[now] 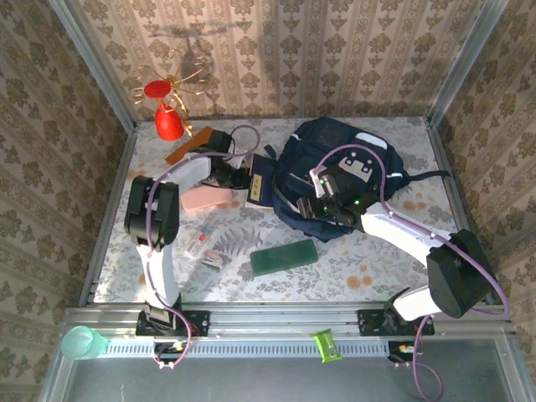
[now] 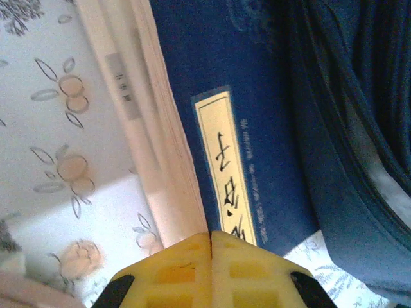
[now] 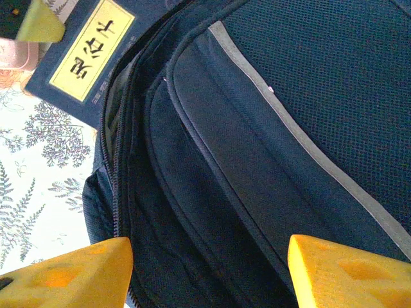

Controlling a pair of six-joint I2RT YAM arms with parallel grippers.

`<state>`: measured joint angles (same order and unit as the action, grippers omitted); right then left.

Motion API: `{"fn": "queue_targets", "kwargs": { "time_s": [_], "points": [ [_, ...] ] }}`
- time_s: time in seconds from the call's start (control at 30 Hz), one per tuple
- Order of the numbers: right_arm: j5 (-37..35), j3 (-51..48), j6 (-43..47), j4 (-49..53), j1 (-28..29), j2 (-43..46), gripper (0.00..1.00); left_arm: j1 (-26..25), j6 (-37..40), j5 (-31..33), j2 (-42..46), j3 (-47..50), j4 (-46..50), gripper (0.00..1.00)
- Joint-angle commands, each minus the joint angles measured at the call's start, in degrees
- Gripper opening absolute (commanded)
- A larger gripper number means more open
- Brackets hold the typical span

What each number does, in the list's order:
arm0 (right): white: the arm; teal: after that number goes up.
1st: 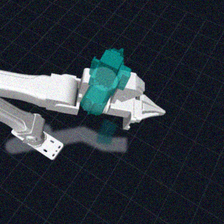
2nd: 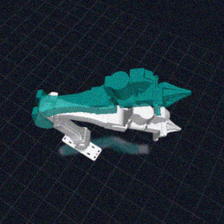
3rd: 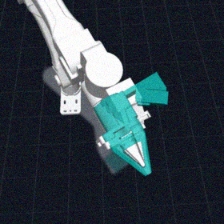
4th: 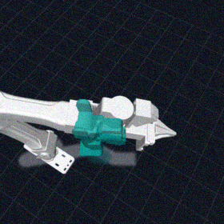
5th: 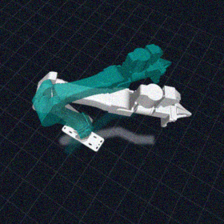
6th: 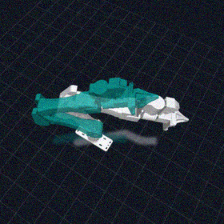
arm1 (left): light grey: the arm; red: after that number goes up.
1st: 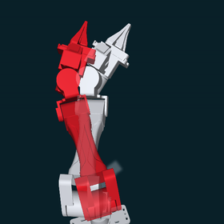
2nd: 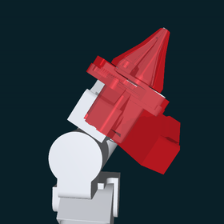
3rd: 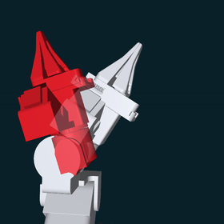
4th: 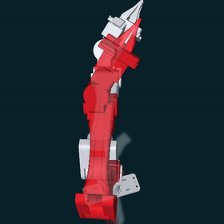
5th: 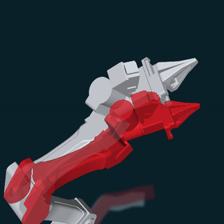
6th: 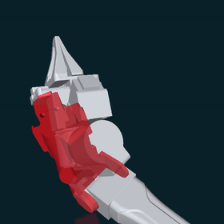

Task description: Pack the student bag

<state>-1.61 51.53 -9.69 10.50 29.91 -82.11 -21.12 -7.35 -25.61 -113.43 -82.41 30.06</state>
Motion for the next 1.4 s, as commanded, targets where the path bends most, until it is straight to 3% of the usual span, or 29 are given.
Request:
{"fn": "queue_targets", "kwargs": {
  "time_s": [0.0, 0.27, 0.47, 0.6, 0.67, 0.87, 1.03, 1.2, 1.37],
  "points": [
    [0.88, -0.02, -1.21, -0.64, 0.41, -0.79, 0.66, -2.01, -1.73, 0.99, 4.14, 5.47, -1.82, 0.0],
    [1.17, -0.2, -1.55, -0.83, 0.41, -0.27, 0.66, -2.7, -4.16, 5.1, 15.42, 19.66, -4.83, 0.0],
    [1.96, 0.56, -2.25, -1.66, 0.89, -1.05, 0.66, -2.54, -7.17, 4.38, 14.6, 20.7, -6.91, 0.0],
    [1.52, 0.77, -2.17, -0.92, 1.64, -0.6, 0.66, -3.17, -10.94, 5.59, 14.19, 21.47, -9.61, 0.27],
    [1.52, 1.04, -1.91, -1.24, 2.05, -0.25, 0.66, -3.46, -12.58, 6.49, 14.2, 22.09, -10.76, 0.35],
    [2.2, 6.18, -1.9, -2.48, 5.42, -3.08, 0.66, -6.76, -15.97, 12.06, 12.9, 22.9, -12.89, 0.45],
    [5.42, 9.14, -4.73, -4.68, 7.46, -8.06, 0.64, -8.44, -16.38, 15.31, 9.83, 21.8, -12.95, 0.46],
    [12.04, 9.65, -12.29, -9.56, 9.15, -13.36, 0.61, -8.68, -14.85, 19.3, 8.11, 21.42, -10.76, 0.4],
    [10.75, 6.76, -15.52, -12.39, 8.86, -15.8, 0.58, -8.63, -13.72, 20.27, 8.6, 23.44, -10.03, 0.32]
  ]
}}
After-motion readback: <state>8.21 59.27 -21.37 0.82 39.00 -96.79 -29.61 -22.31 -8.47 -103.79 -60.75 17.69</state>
